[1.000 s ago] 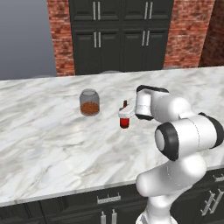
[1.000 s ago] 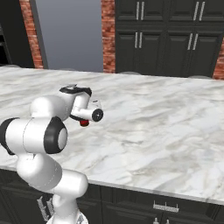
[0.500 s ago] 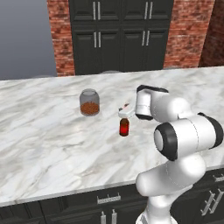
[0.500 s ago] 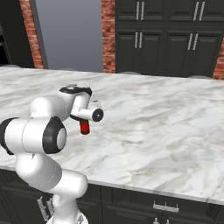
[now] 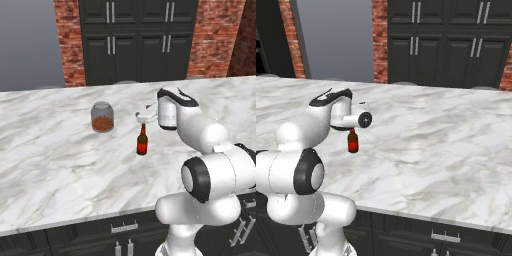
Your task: Open the cabinet directly in front. Then move the beer and the cup to the dining counter with the jar on it.
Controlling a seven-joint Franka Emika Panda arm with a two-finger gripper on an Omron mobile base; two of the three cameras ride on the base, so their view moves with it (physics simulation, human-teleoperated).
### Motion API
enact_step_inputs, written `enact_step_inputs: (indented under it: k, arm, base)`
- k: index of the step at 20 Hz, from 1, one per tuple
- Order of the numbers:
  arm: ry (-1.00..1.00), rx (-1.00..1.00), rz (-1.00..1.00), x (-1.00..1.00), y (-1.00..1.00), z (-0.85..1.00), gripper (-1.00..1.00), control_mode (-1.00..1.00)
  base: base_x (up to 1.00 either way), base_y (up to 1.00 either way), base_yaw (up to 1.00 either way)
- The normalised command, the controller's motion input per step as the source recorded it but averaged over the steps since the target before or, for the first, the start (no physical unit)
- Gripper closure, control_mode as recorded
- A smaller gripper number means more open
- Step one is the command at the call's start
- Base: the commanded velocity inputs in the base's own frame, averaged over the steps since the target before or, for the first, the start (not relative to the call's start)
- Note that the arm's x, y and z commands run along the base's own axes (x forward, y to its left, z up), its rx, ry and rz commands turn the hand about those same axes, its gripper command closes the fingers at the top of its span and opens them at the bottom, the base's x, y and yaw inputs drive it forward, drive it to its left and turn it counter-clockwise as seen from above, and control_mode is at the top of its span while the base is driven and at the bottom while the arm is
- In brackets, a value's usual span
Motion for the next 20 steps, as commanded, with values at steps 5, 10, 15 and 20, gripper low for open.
enact_step_inputs:
  k: [5,10,15,20]
  arm:
    - [0.26,0.00,0.00,-0.99,-0.01,1.00,-1.00,-1.00]
    - [0.44,0.06,0.00,-1.00,-0.25,0.92,-1.00,-1.00]
    - [0.48,0.08,0.00,-1.00,-0.25,0.87,-1.00,-1.00]
    - [0.01,-0.15,0.00,-1.00,0.00,-0.13,-1.00,-1.00]
  base:
    - [0.00,0.00,0.00]
    - [0.00,0.00,0.00]
    - [0.00,0.00,0.00]
    - [0.00,0.00,0.00]
